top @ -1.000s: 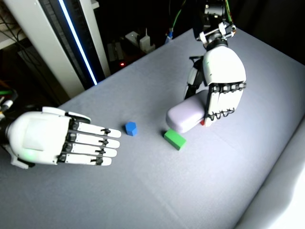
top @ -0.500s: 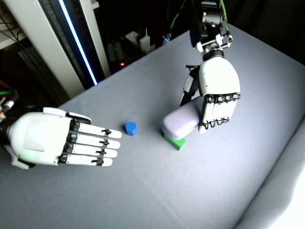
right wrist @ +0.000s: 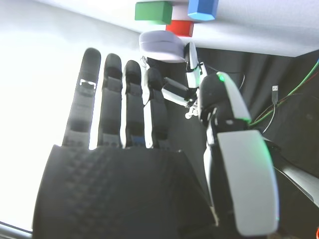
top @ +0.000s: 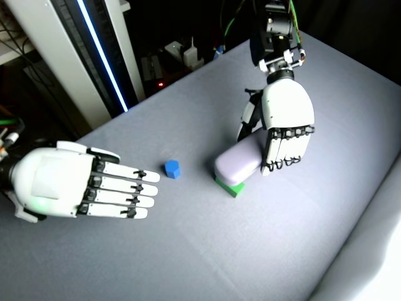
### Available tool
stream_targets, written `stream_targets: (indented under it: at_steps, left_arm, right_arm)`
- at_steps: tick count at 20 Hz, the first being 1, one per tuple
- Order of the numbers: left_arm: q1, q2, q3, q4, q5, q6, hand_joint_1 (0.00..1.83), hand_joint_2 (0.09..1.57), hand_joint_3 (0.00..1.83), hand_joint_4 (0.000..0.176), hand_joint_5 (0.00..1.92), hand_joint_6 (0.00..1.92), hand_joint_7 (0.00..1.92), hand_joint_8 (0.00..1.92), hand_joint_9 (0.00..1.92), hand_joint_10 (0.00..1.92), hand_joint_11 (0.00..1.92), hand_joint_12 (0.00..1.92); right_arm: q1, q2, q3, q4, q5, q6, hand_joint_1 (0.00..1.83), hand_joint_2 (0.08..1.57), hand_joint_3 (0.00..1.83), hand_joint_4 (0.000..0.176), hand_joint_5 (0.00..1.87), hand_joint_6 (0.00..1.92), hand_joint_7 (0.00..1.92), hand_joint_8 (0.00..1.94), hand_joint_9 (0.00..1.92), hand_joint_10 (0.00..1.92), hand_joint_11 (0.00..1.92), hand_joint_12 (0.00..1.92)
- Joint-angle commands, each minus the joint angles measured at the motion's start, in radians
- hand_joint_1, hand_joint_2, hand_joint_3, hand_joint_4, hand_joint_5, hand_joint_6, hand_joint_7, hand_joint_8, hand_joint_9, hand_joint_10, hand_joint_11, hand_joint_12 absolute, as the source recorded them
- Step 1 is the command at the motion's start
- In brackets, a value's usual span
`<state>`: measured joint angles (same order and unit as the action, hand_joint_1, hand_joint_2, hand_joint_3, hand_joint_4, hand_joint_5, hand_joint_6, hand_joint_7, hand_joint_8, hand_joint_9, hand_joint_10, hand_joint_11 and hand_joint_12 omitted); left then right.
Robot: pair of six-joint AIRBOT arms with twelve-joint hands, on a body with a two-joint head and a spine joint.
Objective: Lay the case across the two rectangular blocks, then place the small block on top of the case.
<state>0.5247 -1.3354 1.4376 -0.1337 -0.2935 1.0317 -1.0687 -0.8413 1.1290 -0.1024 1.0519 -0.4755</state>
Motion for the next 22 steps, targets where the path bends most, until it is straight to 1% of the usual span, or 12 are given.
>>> stream_targets:
  at_steps: [1,3,4,6,9,10,13,17,18,19,20,22]
  left_arm:
    - [-0.009,-0.006,0.005,-0.004,-0.108,0.001,1.38,1.11,0.00,0.000,0.88,0.96,1.01,0.88,0.99,1.20,0.88,1.14]
    - [-0.009,-0.008,0.007,-0.005,-0.106,0.001,1.38,1.10,0.00,0.000,0.92,0.89,1.00,0.90,0.99,1.20,0.89,1.17]
    - [-0.009,-0.009,0.009,-0.005,-0.103,0.001,1.26,1.09,0.00,0.000,0.99,0.81,1.09,0.97,1.10,0.60,0.91,1.18]
    - [-0.008,-0.009,0.009,-0.008,-0.100,0.004,1.28,1.08,0.00,0.000,1.00,0.75,1.10,0.98,1.15,0.54,0.94,1.21]
    - [-0.008,-0.009,0.010,-0.010,-0.098,0.006,1.27,1.11,0.00,0.000,0.95,0.76,1.06,1.10,1.17,0.78,0.97,1.36]
    - [-0.008,-0.009,0.011,-0.011,-0.097,0.009,1.27,1.11,0.00,0.000,0.94,0.77,1.07,1.07,1.19,0.73,0.98,1.32]
    - [-0.008,-0.009,0.012,-0.017,-0.094,0.015,1.27,1.07,0.00,0.000,0.99,0.80,1.16,0.86,1.27,0.13,0.97,0.99]
    - [-0.008,-0.008,0.011,-0.023,-0.095,0.018,1.25,1.09,0.00,0.000,1.00,0.81,1.06,1.00,1.20,0.03,0.87,1.04]
    - [-0.008,-0.007,0.010,-0.023,-0.096,0.019,1.19,1.08,0.00,0.000,1.05,0.83,0.97,0.45,1.20,0.02,0.85,1.08]
    - [-0.009,-0.007,0.010,-0.024,-0.097,0.019,1.17,1.00,0.00,0.000,0.93,0.31,0.98,0.19,1.18,0.01,0.81,1.15]
    - [-0.010,-0.006,0.009,-0.024,-0.097,0.019,1.17,0.97,0.00,0.000,0.95,0.10,1.00,0.09,1.17,0.01,0.79,1.22]
    - [-0.012,-0.005,0.009,-0.024,-0.098,0.019,1.11,0.94,0.00,0.000,0.93,0.01,0.98,0.02,1.20,0.03,0.78,1.37]
  right_arm:
    - [0.011,0.002,0.007,0.027,0.114,0.005,0.56,1.29,0.00,0.000,0.37,0.01,0.35,0.00,0.37,0.01,0.15,0.67]
    - [0.011,0.002,0.007,0.027,0.114,0.006,0.56,1.30,0.00,0.000,0.36,0.00,0.34,0.00,0.36,0.00,0.13,0.67]
    - [0.011,0.002,0.007,0.027,0.114,0.006,0.59,1.30,0.00,0.000,0.36,0.00,0.35,0.00,0.38,0.01,0.15,0.69]
    - [0.011,0.002,0.006,0.027,0.114,0.006,0.64,1.30,0.00,0.000,0.38,0.01,0.37,0.01,0.39,0.01,0.17,0.69]
    - [0.011,0.002,0.006,0.027,0.114,0.007,0.65,1.30,0.00,0.000,0.36,0.00,0.36,0.00,0.37,0.00,0.15,0.69]
    - [0.011,0.002,0.006,0.027,0.114,0.007,0.66,1.30,0.00,0.000,0.36,0.00,0.35,0.00,0.37,0.00,0.14,0.69]
    - [0.011,0.002,0.006,0.027,0.114,0.007,0.59,1.31,0.00,0.000,0.37,0.00,0.36,0.00,0.38,0.00,0.14,0.69]
    - [0.011,0.002,0.006,0.027,0.114,0.008,0.63,1.30,0.00,0.000,0.38,0.00,0.37,0.00,0.38,0.00,0.14,0.69]
    - [0.011,0.002,0.006,0.027,0.114,0.008,0.65,1.31,0.00,0.000,0.37,0.00,0.36,0.00,0.37,0.00,0.13,0.69]
    - [0.011,0.002,0.006,0.027,0.114,0.008,0.61,1.30,0.00,0.000,0.36,0.00,0.35,0.00,0.37,0.00,0.15,0.70]
    - [0.011,0.002,0.006,0.027,0.114,0.008,0.62,1.30,0.00,0.000,0.37,0.00,0.36,0.00,0.38,0.01,0.16,0.71]
    - [0.011,0.002,0.006,0.027,0.114,0.008,0.62,1.31,0.00,0.000,0.36,0.00,0.36,0.00,0.37,0.00,0.12,0.76]
